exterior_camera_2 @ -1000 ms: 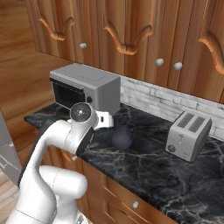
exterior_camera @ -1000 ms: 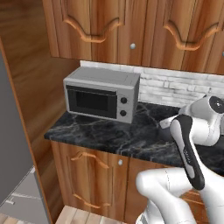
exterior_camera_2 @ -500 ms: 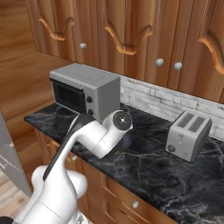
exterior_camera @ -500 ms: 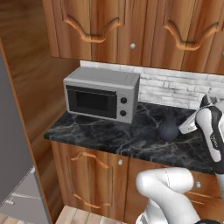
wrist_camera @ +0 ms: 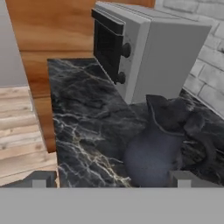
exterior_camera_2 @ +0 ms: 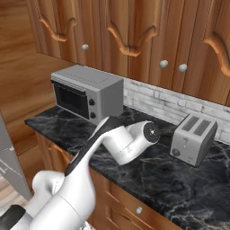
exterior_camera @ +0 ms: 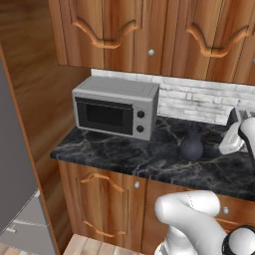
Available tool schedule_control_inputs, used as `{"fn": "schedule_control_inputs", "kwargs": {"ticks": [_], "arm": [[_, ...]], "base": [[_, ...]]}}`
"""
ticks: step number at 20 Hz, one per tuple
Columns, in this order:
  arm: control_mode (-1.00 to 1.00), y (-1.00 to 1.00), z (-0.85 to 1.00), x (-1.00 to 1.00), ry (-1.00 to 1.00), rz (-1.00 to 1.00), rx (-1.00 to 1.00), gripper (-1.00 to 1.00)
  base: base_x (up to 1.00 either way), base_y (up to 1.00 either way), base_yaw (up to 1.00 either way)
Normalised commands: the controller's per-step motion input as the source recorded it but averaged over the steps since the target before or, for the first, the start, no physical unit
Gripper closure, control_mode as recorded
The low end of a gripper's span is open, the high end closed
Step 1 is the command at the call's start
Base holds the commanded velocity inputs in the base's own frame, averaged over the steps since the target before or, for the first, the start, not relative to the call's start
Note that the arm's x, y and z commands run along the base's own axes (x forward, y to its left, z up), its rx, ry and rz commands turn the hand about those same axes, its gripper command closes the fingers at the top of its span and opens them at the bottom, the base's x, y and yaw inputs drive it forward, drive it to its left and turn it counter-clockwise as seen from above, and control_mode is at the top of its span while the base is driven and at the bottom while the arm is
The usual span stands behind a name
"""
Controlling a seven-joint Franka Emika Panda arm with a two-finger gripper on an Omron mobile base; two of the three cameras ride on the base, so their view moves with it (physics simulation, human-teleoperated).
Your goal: Move the onion and chicken drumstick from the second highest shelf to the top shelf to make space. Then, place the pitcher from the counter on the cleared second highest shelf.
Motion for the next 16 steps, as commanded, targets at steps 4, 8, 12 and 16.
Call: {"fn": "schedule_control_inputs", "kwargs": {"ticks": [4, 8, 12, 16], "arm": [[-1.00, -0.35, -0.39, 0.14, -0.13, 0.00, 0.00, -1.00], [-1.00, -0.26, -0.14, 0.35, -0.14, 0.00, 0.03, -1.00], [-1.00, -0.19, 0.02, 0.35, -0.11, 0.00, 0.05, -1.00], [-1.00, -0.09, 0.12, 0.27, 0.00, 0.02, 0.04, -1.00]], "base": [[0.00, 0.00, 0.00], [0.00, 0.00, 0.00], [0.00, 0.00, 0.00], [0.00, 0.00, 0.00]]}}
